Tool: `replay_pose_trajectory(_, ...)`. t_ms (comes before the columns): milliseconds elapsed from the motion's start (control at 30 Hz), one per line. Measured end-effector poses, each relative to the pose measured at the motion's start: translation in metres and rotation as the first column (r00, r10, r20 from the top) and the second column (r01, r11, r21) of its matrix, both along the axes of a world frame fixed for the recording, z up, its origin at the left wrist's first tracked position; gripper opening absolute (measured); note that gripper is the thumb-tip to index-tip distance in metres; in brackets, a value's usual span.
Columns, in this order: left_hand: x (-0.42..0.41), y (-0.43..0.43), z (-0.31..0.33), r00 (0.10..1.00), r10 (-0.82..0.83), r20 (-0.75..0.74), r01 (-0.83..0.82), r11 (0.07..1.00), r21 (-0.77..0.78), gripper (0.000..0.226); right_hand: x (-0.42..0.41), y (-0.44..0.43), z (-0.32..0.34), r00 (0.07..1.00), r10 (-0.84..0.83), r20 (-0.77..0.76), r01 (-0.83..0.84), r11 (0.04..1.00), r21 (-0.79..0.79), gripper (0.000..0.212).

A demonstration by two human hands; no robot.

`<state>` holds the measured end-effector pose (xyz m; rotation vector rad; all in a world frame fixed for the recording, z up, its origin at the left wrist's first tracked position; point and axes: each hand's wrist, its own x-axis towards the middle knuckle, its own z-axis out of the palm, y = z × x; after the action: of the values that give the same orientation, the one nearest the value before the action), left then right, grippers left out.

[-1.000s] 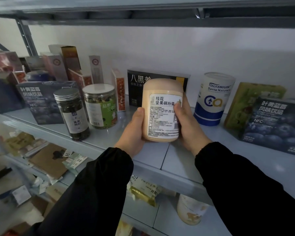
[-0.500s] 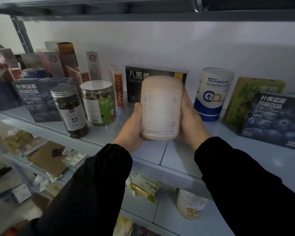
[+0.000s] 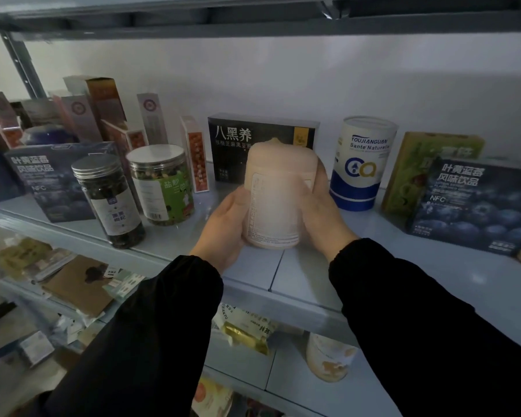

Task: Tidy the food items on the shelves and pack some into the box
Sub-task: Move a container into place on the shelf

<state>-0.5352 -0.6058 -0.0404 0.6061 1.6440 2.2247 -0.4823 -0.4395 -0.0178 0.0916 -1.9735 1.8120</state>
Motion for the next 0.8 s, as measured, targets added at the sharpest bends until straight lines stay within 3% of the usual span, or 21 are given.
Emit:
replay_pose_trajectory(100,0.008,0.001,0.002,0.996,0.007,-0.092,-0.014,0.997,-0.072,0.047,0.016,0.004,0.008,0.993,-0.075,-0.095,0.088,0.986,0.143,0.103)
replay_pose_trajectory(267,0.008,0.001,-0.002,0.943,0.029,-0.331,-0.143,0.935,-0.325,0.022,0.045,0.019,0.006,0.953,-0.205,-0.223,0.265,0.921,0.285,0.091)
replay_pose_trajectory(333,0.008,0.003,-0.004,0.927,0.062,-0.37,-0.232,0.869,-0.436,0.014,0.063,0.032,0.009,0.95,-0.23,-0.213,0.289,0.907,0.305,0.089)
replay_pose_trajectory(433,0.008,0.005,-0.008,0.911,-0.007,-0.413,-0.243,0.8,-0.549,0.012,0.097,0.056,0.014,0.927,-0.318,-0.199,0.369,0.87,0.329,0.087)
replay_pose_trajectory(600,0.008,0.004,-0.006,0.89,-0.103,-0.444,-0.213,0.766,-0.606,0.01,0.157,0.095,0.022,0.875,-0.465,-0.135,0.481,0.8,0.358,0.088)
replay_pose_trajectory(700,0.017,0.012,-0.002,0.883,-0.1,-0.459,-0.238,0.748,-0.62,0.011,0.19,0.117,0.031,0.798,-0.592,-0.113,0.549,0.637,0.541,0.09)
replay_pose_trajectory(800,0.041,0.041,0.001,0.875,-0.204,-0.44,-0.186,0.697,-0.692,0.007,0.212,0.131,0.041,0.765,-0.612,-0.202,0.516,0.393,0.761,0.083)
